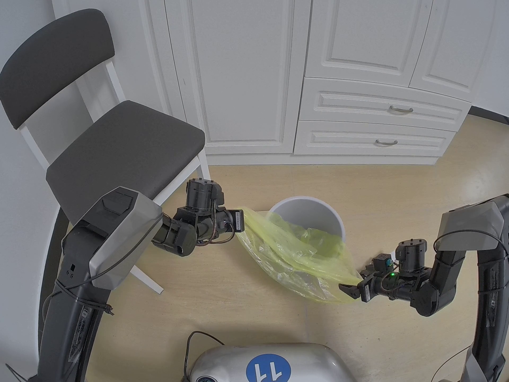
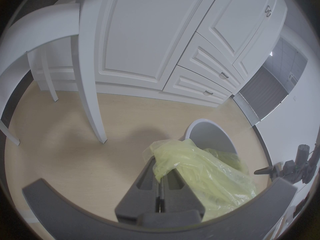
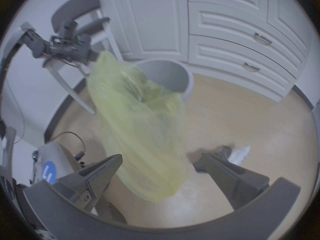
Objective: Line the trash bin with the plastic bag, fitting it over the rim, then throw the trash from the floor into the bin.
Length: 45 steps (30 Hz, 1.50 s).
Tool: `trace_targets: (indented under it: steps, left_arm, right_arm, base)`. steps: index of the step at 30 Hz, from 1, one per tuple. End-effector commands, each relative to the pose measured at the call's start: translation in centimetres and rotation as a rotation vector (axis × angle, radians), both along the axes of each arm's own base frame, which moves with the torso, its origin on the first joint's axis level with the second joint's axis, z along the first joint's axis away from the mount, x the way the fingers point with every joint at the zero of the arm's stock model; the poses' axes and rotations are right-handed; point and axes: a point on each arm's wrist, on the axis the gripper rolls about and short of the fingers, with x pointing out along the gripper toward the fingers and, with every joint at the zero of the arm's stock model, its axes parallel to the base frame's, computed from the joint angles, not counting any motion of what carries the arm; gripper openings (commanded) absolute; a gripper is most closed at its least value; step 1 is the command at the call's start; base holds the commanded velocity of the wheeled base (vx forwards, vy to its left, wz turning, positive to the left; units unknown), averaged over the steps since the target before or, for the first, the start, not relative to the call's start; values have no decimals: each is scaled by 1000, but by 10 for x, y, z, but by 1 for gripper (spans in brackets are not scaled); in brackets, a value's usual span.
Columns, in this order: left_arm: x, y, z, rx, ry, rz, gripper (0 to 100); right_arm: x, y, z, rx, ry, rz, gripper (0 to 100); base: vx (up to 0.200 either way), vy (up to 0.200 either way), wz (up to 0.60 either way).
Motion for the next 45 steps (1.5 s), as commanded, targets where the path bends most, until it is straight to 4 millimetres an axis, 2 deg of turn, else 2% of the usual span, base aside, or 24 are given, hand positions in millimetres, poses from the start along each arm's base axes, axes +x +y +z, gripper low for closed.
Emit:
trace_targets:
  steps: [1, 5, 9, 10, 11, 15, 18, 22, 45]
  left_arm:
    - [-1, 0, -1, -1, -4, 1, 0]
    - [-2, 2, 1, -2, -5, 2, 0]
    - [-1, 0, -1, -1, -9, 1, 0]
    - [-1, 0, -1, -2, -11, 1, 0]
    - [0, 1, 0, -9, -24, 4, 0]
    - [1, 2, 0, -25, -59, 6, 0]
    - [2, 2, -3, -26, -61, 6, 0]
    - [1, 4, -3, -33, -52, 13, 0]
    - [-2, 6, 1, -53, -80, 8, 0]
  right_arm:
    - [-20, -8, 7, 98, -61, 110, 100]
    - [-33, 0, 17, 122, -113, 167, 100]
    - [-35, 33, 22, 131, -134, 204, 100]
    - [-35, 34, 23, 131, -137, 203, 100]
    - [-34, 58, 24, 123, -160, 142, 100]
    - [-25, 110, 23, 196, -228, -48, 100]
    - [-14, 124, 13, 171, -250, -120, 100]
    - [-5, 127, 7, 151, -235, -159, 100]
    - [20, 110, -5, 132, -231, -236, 100]
  base:
    - [0, 0, 0]
    - [0, 0, 0]
    - [0, 0, 0]
    - [0, 0, 0]
    - [0, 0, 0]
    - [0, 0, 0]
    - [0, 0, 0]
    - [0, 0, 0]
    - [0, 0, 0]
